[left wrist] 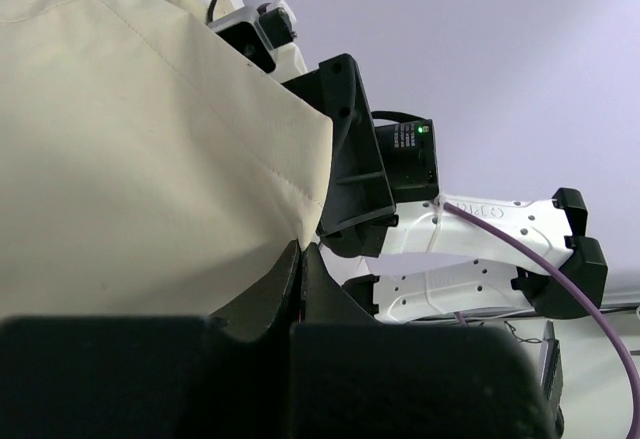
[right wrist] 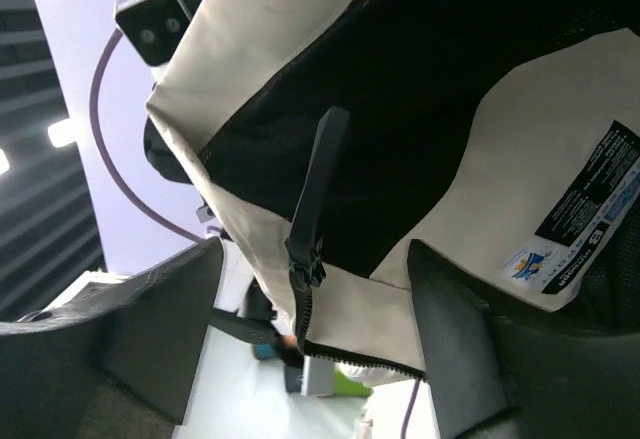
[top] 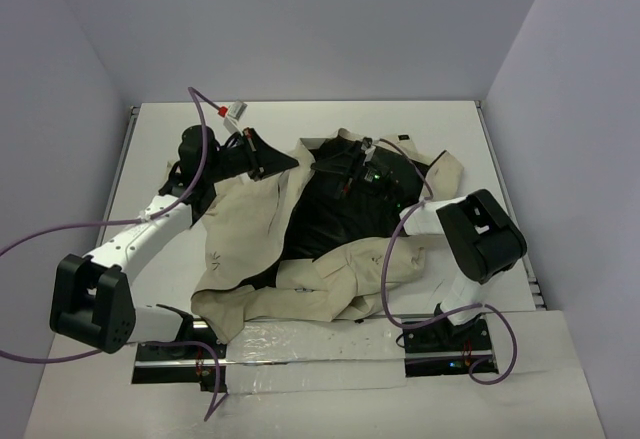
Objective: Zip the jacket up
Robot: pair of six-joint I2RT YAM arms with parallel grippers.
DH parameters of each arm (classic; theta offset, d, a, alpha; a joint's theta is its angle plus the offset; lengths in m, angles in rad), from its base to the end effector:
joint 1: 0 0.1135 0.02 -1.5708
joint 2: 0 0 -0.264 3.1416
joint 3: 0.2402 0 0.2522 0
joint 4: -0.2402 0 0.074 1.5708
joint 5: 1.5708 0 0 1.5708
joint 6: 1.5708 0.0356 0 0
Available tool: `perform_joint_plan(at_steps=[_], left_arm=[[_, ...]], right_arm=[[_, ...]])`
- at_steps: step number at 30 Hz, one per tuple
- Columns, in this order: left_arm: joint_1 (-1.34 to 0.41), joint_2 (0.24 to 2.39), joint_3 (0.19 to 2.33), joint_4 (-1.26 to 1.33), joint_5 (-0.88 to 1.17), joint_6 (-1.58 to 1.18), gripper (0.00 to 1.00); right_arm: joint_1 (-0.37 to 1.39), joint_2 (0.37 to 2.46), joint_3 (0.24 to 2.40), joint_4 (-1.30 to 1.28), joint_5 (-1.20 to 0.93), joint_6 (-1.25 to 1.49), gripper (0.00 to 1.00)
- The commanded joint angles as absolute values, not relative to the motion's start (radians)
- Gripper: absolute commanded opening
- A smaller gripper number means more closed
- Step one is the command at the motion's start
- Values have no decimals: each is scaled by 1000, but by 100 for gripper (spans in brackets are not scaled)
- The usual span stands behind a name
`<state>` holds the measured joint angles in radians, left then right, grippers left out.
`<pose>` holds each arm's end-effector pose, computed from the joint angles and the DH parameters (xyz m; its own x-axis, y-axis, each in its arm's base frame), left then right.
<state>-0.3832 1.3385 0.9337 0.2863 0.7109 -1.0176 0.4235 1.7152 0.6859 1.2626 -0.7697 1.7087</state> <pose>0.2772 -0.1368 0.3171 -0.8100 -0.3686 -0.4561 0.3713 0.2796 -0.8854 0.2930 0.1592 0.2188 -0.9327 0.3598 -0.0256 -0.0833 -0.1459 0.9858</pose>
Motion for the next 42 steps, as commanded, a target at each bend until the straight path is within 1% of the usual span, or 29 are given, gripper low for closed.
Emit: perform_joint_plan(at_steps=[1, 2, 5, 7, 11, 13, 20, 24, 25, 27, 32, 37, 39, 42], left_arm=[[-379, 1343, 973, 291, 696, -992, 0], [-379, 1345, 973, 289, 698, -992, 0], [-379, 1354, 970, 288, 703, -992, 0], [-378, 1355, 964, 294, 699, -996, 0], [-379, 1360, 965, 284, 698, -991, 0], [-379, 1362, 966, 279, 698, -988, 0], [-377, 1372, 968, 250, 691, -965, 0], [-376, 1371, 939, 264, 684, -972, 0], [-376, 1373, 936, 267, 684, -973, 0], [-373, 1382, 929, 276, 687, -978, 0], [-372, 1394, 911, 300, 686, -991, 0], [-370, 1408, 913, 304, 687, -994, 0], [-367, 1409, 914, 305, 687, -993, 0], [-366, 1404, 914, 297, 685, -987, 0]], right_arm=[[433, 1668, 668, 1659, -728, 1697, 73], [431, 1666, 663, 1659, -720, 1696, 69], [430, 1693, 676, 1715, -718, 1736, 67], [432, 1716, 689, 1749, -723, 1755, 67], [434, 1713, 693, 1756, -723, 1752, 72], [433, 1710, 690, 1756, -722, 1751, 72], [424, 1675, 651, 1732, -707, 1705, 63], [419, 1663, 646, 1727, -710, 1686, 56], [419, 1658, 646, 1721, -713, 1686, 56], [419, 1637, 643, 1702, -712, 1662, 52], [417, 1609, 641, 1635, -722, 1615, 49], [416, 1588, 629, 1544, -718, 1554, 36], [414, 1593, 626, 1537, -719, 1550, 27], [415, 1593, 622, 1527, -714, 1543, 17]])
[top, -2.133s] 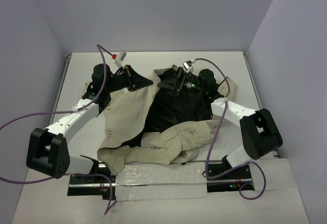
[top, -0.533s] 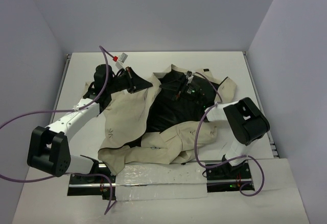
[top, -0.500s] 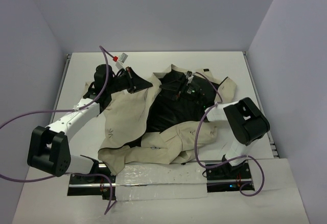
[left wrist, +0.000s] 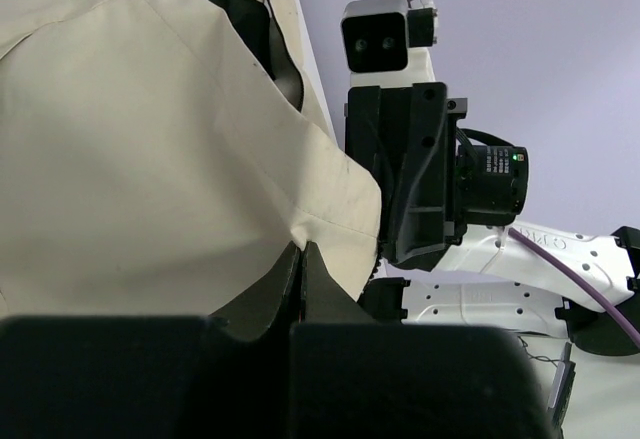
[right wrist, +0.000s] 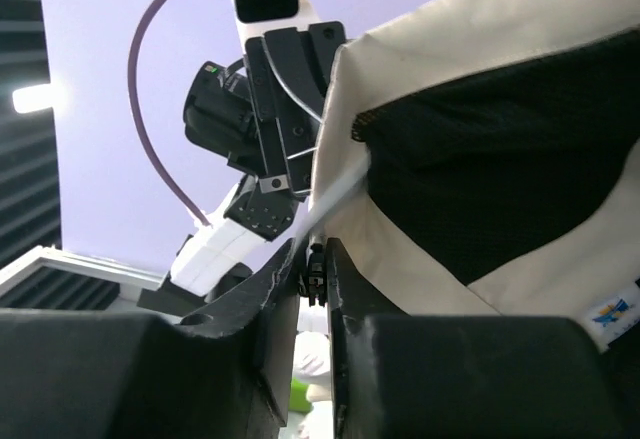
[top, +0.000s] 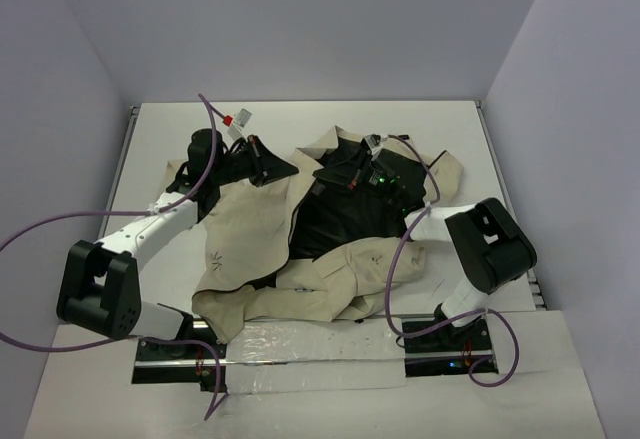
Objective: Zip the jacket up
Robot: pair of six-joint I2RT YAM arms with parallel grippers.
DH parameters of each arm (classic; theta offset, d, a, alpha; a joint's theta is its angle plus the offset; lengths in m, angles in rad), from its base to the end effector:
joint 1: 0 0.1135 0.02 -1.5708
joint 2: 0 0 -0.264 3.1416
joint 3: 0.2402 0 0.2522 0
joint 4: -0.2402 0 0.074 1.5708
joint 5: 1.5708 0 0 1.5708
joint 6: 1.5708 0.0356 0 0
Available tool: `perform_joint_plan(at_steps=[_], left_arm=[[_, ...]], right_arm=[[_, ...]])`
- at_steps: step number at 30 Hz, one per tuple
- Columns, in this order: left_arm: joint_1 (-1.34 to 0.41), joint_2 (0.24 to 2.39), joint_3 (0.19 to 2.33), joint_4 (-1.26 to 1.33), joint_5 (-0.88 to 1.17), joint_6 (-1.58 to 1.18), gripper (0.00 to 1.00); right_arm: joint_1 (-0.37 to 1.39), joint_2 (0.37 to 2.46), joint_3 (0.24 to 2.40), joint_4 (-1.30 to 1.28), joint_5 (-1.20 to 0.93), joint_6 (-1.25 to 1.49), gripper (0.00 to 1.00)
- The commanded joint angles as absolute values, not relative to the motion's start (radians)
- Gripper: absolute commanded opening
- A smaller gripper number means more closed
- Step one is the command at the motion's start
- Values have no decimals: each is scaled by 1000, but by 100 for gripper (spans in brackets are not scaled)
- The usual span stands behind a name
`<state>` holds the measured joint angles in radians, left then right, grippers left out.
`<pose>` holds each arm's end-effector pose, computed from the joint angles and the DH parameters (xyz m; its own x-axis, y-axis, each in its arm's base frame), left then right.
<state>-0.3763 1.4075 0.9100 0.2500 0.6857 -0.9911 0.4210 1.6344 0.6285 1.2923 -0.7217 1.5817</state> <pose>0.2888 -0.1384 0.2849 -0.8404 -0.3642 -0.4013 0.2779 0.3460 -0.8961 0.2781 0.1503 0.2306 -0.8880 0.4249 -0.1762 -0.2482 -0.1201 0.9612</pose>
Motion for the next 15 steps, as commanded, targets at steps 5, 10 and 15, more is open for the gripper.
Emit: perform_joint_plan(at_steps=[5, 10, 15], left_arm=[[-362, 1391, 910, 282, 686, -974, 0], [-353, 1402, 963, 228, 776, -929, 91], [-352, 1381, 1078, 65, 714, -821, 95]], right_arm=[[414, 1577, 617, 1468, -712, 1503, 8], [413, 1594, 669, 1423, -784, 1473, 0], [413, 1615, 725, 1411, -881, 1470, 0]])
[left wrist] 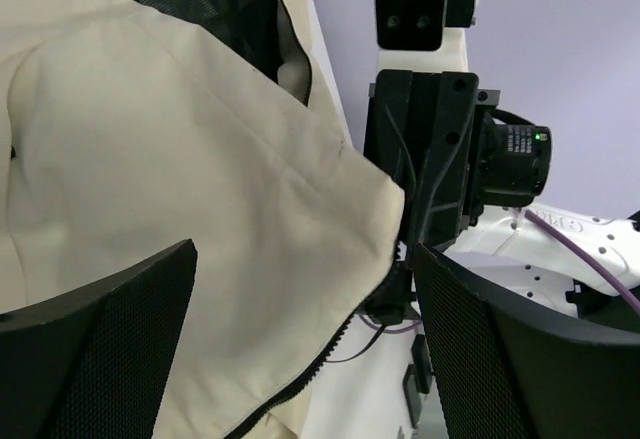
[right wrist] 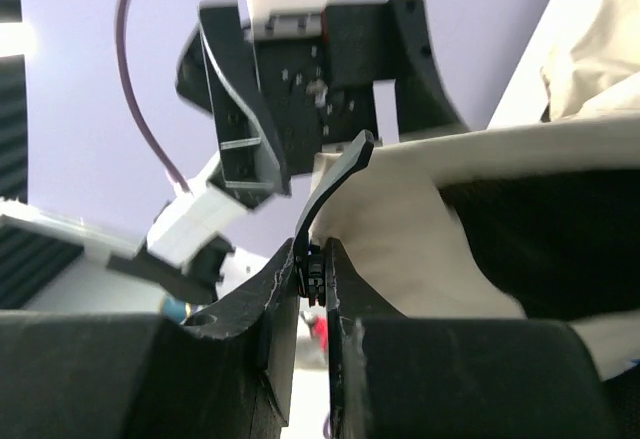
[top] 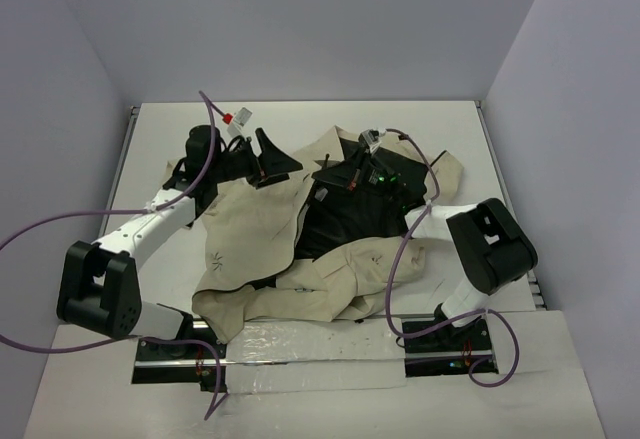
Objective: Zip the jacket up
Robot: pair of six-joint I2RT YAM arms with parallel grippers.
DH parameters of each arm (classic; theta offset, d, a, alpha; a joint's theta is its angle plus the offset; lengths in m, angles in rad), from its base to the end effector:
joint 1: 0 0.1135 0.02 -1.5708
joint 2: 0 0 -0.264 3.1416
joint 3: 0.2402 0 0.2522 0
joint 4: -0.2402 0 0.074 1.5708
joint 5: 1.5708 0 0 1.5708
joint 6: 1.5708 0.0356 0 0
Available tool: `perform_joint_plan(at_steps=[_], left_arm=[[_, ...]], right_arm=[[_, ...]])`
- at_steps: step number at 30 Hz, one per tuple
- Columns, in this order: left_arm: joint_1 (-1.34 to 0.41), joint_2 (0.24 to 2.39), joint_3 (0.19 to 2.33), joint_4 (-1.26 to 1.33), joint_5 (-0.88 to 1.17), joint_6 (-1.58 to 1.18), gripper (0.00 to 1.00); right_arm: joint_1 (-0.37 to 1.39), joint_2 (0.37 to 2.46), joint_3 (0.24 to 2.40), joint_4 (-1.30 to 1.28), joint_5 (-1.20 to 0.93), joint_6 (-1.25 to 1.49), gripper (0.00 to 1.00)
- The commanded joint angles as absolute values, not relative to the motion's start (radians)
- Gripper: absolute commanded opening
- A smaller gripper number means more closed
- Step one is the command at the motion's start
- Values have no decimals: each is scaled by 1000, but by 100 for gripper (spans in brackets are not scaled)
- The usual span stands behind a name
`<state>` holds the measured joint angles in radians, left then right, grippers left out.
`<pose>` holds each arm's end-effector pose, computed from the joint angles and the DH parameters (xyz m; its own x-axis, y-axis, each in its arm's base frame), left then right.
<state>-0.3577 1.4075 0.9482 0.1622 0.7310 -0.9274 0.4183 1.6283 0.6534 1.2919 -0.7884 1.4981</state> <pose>0.2908 -0.1341 0.2897 -0.8515 -0.3176 -0.4173 0.2957 0.3663 -0.8823 0.2789 0.1516 0.2389 -0.8791 0.3787 -0.2895 -0.3496 -0.0994 0.9316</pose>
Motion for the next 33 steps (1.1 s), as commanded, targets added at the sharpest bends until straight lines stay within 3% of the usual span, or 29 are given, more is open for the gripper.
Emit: perform_joint_plan(at_steps=[1, 11, 26, 33], left_arm=[[-351, 1381, 1094, 32, 709, -797, 94], [-357, 1397, 1125, 161, 883, -834, 85], [-457, 1470, 1140, 192, 931, -861, 56], [-480, 1477, 1144, 203, 921, -876, 26]], right_arm=[[414, 1616, 728, 1410, -902, 1471, 0], [413, 1590, 759, 1403, -1019, 1467, 0], [413, 1597, 788, 1372, -1025, 1462, 0], [413, 1596, 787, 1348, -1025, 1449, 0]])
